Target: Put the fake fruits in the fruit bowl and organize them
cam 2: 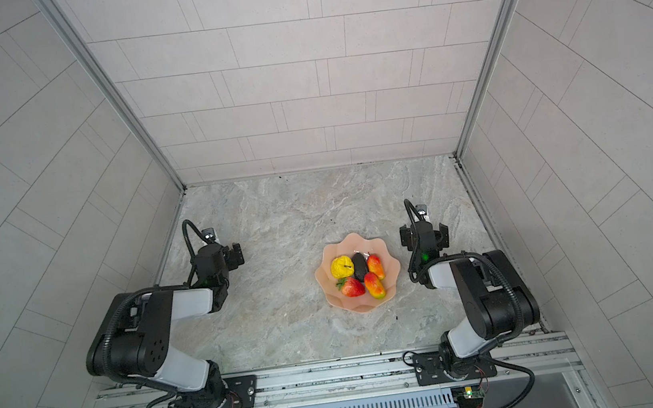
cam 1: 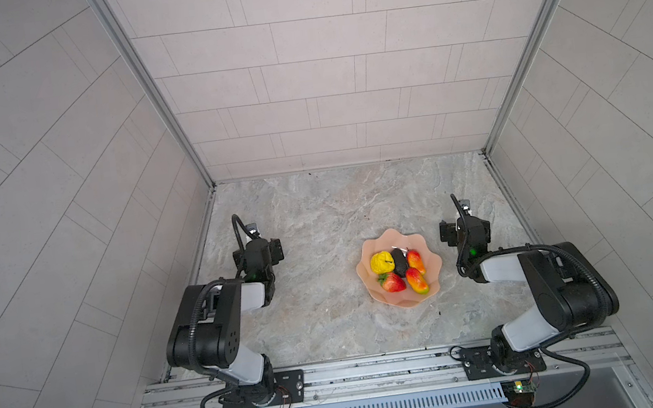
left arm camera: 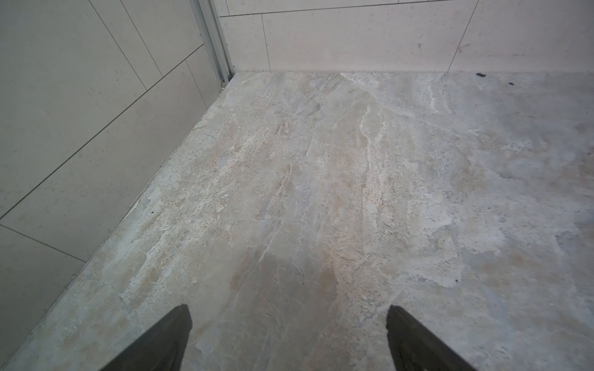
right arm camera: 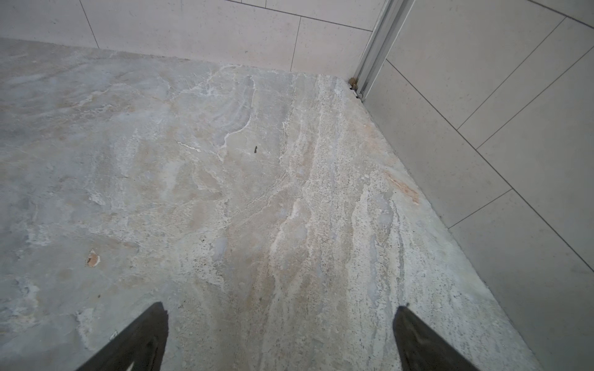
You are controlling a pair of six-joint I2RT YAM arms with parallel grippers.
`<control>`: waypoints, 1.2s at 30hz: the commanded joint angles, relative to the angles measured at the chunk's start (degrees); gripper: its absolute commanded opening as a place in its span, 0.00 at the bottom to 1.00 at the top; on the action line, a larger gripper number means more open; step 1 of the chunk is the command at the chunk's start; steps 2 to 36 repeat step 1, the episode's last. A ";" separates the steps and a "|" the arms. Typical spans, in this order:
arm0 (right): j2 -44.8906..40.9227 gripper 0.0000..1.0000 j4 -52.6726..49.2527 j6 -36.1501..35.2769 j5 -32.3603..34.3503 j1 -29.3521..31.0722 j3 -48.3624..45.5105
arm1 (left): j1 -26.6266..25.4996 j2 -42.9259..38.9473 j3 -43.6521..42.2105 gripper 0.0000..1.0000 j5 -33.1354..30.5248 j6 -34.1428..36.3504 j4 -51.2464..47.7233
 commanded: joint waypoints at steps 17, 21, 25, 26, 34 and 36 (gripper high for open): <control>-0.35 1.00 0.45 0.45 0.04 -0.04 0.43 | 0.21 -1.26 0.63 1.00 0.17 -0.08 -0.69; -0.35 1.00 0.45 0.45 0.04 -0.04 0.43 | 0.21 -1.26 0.63 1.00 0.17 -0.08 -0.69; -0.35 1.00 0.45 0.45 0.04 -0.04 0.43 | 0.21 -1.26 0.63 1.00 0.17 -0.08 -0.69; -0.35 1.00 0.45 0.45 0.04 -0.04 0.43 | 0.21 -1.26 0.63 1.00 0.17 -0.08 -0.69; -0.35 1.00 0.45 0.45 0.04 -0.04 0.43 | 0.21 -1.26 0.63 1.00 0.17 -0.08 -0.69; -0.35 1.00 0.45 0.45 0.04 -0.04 0.43 | 0.21 -1.26 0.63 1.00 0.17 -0.08 -0.69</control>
